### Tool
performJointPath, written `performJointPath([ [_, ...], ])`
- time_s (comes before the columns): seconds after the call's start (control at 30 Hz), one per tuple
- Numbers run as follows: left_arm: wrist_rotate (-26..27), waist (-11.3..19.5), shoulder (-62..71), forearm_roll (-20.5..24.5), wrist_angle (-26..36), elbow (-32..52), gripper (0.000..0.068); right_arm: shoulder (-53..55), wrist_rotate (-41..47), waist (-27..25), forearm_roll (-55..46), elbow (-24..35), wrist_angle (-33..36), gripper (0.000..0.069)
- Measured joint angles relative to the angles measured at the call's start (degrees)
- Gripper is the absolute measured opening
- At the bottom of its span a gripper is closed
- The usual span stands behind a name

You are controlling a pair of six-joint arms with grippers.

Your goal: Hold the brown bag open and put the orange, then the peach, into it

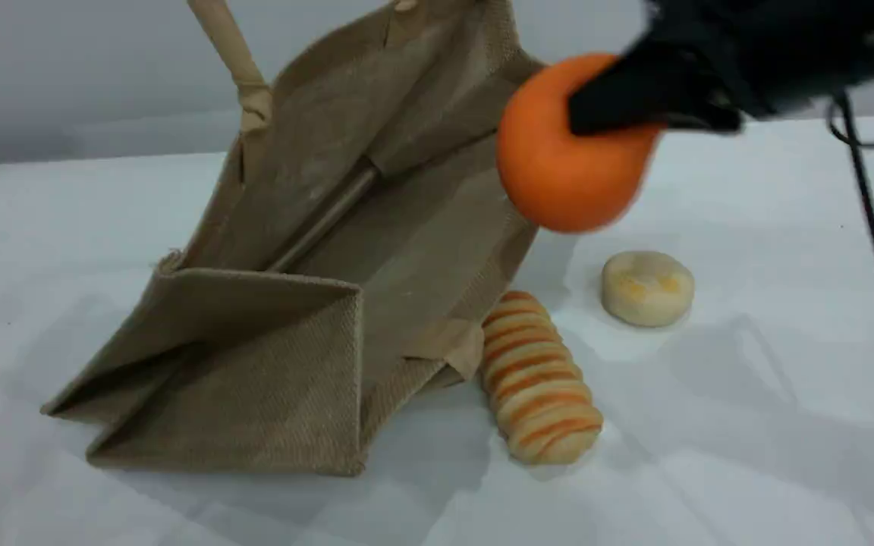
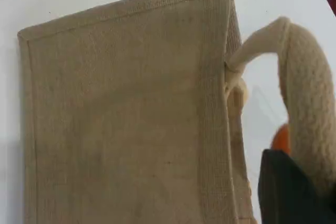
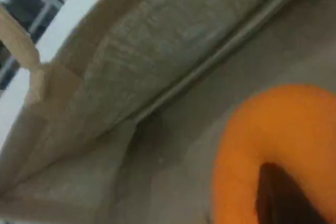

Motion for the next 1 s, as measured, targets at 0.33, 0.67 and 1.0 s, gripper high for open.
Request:
performJointPath([
  [0.33, 0.2, 0.0, -0.7, 0.08, 0.0, 0.0, 0.0071, 11.51, -0.05, 10.91, 0.31, -15.02, -5.65, 0.004],
  [0.67, 0.53, -0.04, -1.22, -0.03, 0.0, -0.05, 0.0071, 25.21, -0.05, 15.58, 0.31, -27.6, -4.7, 0.004],
  [1.0, 0.1, -0.04, -3.64, 2.64, 0.04, -0.05, 0.0071, 26.97, -0.05, 18.89, 0.37, -29.28, -5.25, 0.0258],
])
